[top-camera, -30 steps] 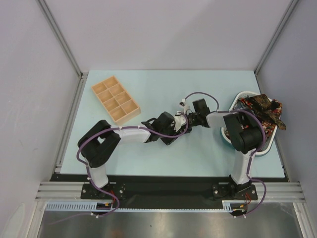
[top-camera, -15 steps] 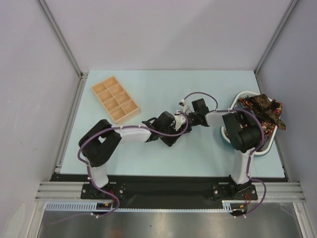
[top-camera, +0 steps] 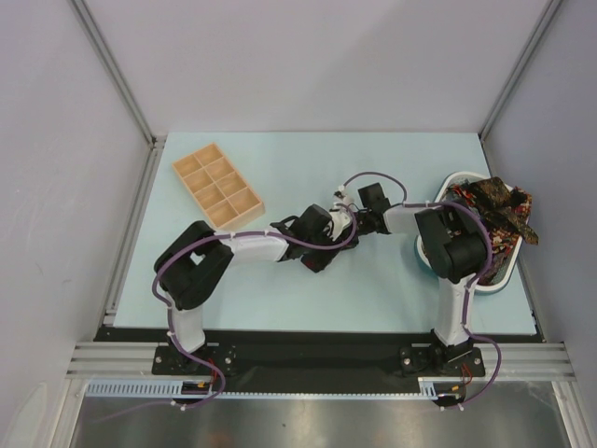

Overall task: Roll the ties
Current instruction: Roll the tie

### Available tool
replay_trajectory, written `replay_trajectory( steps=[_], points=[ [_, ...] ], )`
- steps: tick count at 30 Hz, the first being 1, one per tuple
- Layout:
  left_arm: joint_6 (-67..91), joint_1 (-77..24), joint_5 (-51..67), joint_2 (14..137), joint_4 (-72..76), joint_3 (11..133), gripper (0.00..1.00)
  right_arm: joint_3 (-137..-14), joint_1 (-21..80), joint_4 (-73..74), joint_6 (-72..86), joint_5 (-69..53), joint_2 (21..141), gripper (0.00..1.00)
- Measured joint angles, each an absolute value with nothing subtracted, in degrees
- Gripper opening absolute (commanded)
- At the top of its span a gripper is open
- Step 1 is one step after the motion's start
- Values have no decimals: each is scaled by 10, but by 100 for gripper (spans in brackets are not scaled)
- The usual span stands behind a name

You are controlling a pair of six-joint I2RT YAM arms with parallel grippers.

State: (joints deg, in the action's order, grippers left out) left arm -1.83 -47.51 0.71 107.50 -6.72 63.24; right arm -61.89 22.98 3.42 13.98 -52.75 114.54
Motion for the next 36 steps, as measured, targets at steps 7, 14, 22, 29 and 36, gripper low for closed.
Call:
replay_trajectory(
  steps=[7, 14, 22, 29, 36],
  points=[
    [-26, -479, 18, 1075, -70, 632, 47, -623, 230, 34, 142, -525, 1148, 41],
    [-26, -478, 19, 1075, -70, 632, 40, -607, 225, 3, 159, -524, 1143, 47],
    [-24, -479, 19, 1076, -69, 632, 39, -541, 203, -68, 199, -502, 1096, 50],
    [-18, -478, 17, 1080, -75, 639, 39, -468, 163, -93, 216, -447, 1023, 52],
    [-10, -478, 11, 1085, -92, 651, 38, -379, 157, -115, 220, -323, 843, 55]
  ],
)
